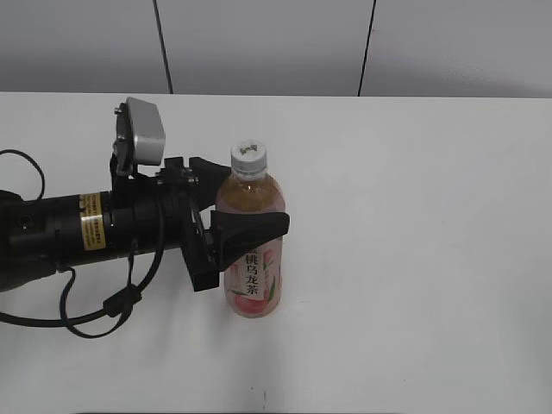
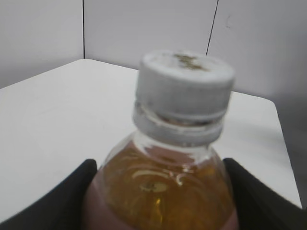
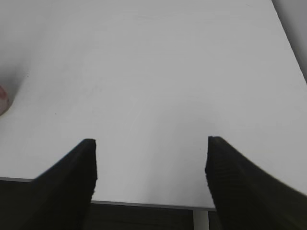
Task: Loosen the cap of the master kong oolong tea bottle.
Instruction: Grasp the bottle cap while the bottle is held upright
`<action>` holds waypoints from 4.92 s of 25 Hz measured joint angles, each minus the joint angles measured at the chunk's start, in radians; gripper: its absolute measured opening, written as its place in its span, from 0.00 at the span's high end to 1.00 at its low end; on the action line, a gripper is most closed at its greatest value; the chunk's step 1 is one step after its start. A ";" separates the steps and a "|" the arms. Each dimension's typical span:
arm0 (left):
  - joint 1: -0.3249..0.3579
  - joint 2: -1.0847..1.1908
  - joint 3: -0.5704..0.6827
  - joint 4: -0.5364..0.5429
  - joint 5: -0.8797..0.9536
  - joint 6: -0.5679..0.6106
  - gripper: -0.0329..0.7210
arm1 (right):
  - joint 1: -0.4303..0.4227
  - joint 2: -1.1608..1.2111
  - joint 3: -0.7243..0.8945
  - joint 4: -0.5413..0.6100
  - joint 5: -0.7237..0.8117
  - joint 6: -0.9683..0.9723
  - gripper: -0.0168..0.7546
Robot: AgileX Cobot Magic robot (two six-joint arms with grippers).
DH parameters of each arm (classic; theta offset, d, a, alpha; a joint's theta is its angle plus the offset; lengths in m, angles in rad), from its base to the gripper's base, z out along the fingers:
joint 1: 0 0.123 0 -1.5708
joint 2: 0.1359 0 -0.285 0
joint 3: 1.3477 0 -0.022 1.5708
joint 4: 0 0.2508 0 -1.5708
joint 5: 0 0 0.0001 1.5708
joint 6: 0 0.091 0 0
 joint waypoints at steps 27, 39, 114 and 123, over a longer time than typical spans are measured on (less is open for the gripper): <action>0.000 0.000 0.000 -0.002 0.000 -0.001 0.35 | 0.000 0.498 -0.186 0.151 -0.020 -0.069 0.49; 0.000 0.000 0.000 -0.007 0.000 -0.004 0.35 | 0.045 1.018 -0.543 0.319 -0.005 -0.206 0.54; -0.001 0.000 0.000 -0.011 0.000 -0.004 0.35 | 0.772 1.898 -1.268 -0.041 0.124 0.344 0.43; -0.001 0.000 0.000 -0.011 0.000 -0.004 0.35 | 0.772 1.901 -1.268 -0.036 0.124 0.332 0.44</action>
